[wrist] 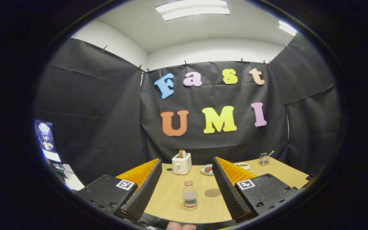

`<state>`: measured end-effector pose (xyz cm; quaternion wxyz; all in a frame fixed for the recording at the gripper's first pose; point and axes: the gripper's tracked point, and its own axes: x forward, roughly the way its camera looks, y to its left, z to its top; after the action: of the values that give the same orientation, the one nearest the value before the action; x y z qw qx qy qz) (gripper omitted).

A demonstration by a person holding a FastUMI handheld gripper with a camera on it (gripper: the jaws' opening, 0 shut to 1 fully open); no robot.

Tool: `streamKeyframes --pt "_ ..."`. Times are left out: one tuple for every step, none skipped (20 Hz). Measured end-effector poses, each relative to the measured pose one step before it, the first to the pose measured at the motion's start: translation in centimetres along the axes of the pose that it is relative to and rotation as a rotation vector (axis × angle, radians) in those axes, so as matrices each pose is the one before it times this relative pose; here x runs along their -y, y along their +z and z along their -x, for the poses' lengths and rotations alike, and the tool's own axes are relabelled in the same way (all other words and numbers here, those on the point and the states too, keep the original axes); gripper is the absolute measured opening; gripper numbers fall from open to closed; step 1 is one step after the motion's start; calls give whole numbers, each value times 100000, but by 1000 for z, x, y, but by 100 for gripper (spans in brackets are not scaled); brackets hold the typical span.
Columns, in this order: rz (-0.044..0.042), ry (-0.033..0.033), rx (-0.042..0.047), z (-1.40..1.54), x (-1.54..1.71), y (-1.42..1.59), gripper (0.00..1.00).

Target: Take the bottle from table, then pour the juice into the cup, finally place the bottle on the coaster

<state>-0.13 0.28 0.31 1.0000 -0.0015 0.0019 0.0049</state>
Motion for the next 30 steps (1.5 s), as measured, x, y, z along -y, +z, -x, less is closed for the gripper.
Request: streamKeyframes --pt "302 -7 46 18 -65 130 100" --pt "270 52 33 8 -33 59 100" --pt "264 62 16 124 -197 -46 100" --pt "186 -46 30 10 12 28 100" --pt "89 39 -51 122 -80 58 100" --pt "-154 99 -103 38 -102 86 100" --pt "-177 260 105 43 -134 64 100" --pt "-161 75 98 27 -73 114 100" --pt "-6 133 217 82 -60 18 100" --pt "47 -40 97 1 -37 115 100" --pt "-198 7 -79 134 13 -63 100" --pt "-253 346 -398 9 -111 -101 100" --pt "-53 -39 -330 -54 46 -82 100" --pt "110 -72 -67 -35 109 38 100" --pt "-98 -84 86 70 -4 30 100" --pt "-250 11 128 19 48 57 100" --pt "-295 -98 -167 -144 102 -75 100" --pt "-291 -149 -393 -207 123 -132 100" --pt "-397 191 -421 8 -6 -180 100" --pt "-525 567 260 -14 -120 14 100" --pt "-481 273 200 -48 11 21 100" --pt "-266 169 213 -26 -28 47 100" --pt "2 247 -192 9 -24 -187 100" --pt "168 -75 -170 -26 22 -25 100" --pt "273 -270 -110 41 -48 -80 100" --pt "142 -206 100 72 13 97 100" --pt "194 -113 102 -5 -118 -28 100" --pt "174 -421 10 53 31 -38 100" --pt "145 -542 -6 -41 99 -85 100" --pt "-140 -670 24 -68 44 -72 100"
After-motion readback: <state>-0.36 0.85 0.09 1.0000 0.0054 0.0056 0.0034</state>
